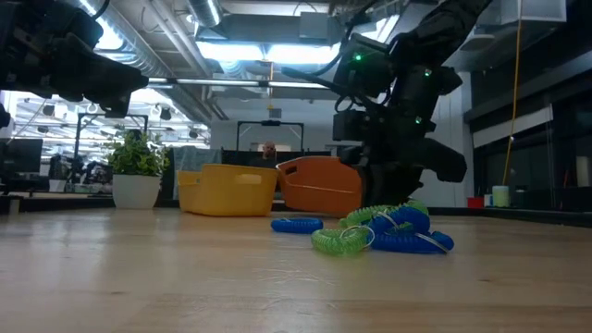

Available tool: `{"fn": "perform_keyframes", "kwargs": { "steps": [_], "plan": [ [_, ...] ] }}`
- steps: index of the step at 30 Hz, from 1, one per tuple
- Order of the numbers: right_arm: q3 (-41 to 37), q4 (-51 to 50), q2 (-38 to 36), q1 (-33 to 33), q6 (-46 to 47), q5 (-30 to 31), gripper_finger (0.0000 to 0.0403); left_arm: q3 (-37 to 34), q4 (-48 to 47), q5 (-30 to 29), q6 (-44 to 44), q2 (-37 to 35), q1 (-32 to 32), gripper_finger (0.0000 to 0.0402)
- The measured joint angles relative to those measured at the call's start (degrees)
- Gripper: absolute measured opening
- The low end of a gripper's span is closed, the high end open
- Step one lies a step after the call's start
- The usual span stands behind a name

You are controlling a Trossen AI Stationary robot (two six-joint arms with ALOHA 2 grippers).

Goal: Sort spring keychains
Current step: Put the green spring keychain into the orange bin

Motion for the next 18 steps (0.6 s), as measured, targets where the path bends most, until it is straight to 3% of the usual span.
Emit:
{"fn": "perform_keyframes", "kwargs": {
  "steps": [4,9,18],
  "plan": [
    [0.0,1.2,0.0,0.2,0.3,1.4,0.0012,0.0,0.0,0.0,0.0,0.0,0.0,0.0068],
    [0.4,1.0,0.1,0.7,0.2,5.7,0.0022,0.0,0.0,0.0,0.0,0.0,0.0,0.007],
    [2.3,1.1,0.5,1.8,1.6,7.3,0.0006,0.0,0.0,0.0,0.0,0.0,0.0,0.0069]
  ]
}}
